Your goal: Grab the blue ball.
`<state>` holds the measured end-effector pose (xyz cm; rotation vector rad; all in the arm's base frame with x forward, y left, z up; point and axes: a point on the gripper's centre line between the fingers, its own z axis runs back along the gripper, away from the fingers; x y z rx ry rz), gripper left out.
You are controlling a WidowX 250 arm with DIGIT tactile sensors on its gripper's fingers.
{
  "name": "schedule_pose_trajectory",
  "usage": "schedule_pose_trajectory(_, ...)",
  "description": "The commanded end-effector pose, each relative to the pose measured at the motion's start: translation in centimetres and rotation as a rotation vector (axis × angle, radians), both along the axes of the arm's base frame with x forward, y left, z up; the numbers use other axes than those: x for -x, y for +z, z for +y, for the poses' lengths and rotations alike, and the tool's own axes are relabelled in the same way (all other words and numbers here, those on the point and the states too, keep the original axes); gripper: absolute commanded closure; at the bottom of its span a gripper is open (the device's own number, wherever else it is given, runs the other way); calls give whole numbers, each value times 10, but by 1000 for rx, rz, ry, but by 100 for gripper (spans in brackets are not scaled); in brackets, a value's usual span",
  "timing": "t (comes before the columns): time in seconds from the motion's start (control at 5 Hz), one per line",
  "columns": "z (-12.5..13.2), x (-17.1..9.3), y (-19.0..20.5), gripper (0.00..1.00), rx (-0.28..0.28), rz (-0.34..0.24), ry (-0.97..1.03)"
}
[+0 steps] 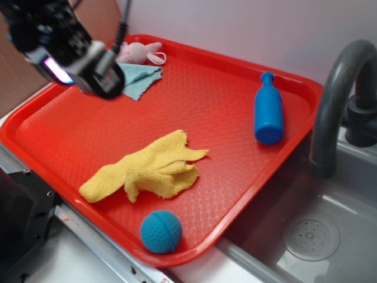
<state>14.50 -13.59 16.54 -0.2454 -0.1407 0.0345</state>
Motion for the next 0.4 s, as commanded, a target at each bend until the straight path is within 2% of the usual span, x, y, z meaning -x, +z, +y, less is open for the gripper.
schedule_pose_trajectory(0.0, -46, 4, -49, 0, 146, 107, -129)
schedule_pose_trajectory(0.2, -60, 11, -74, 0, 124, 165, -164)
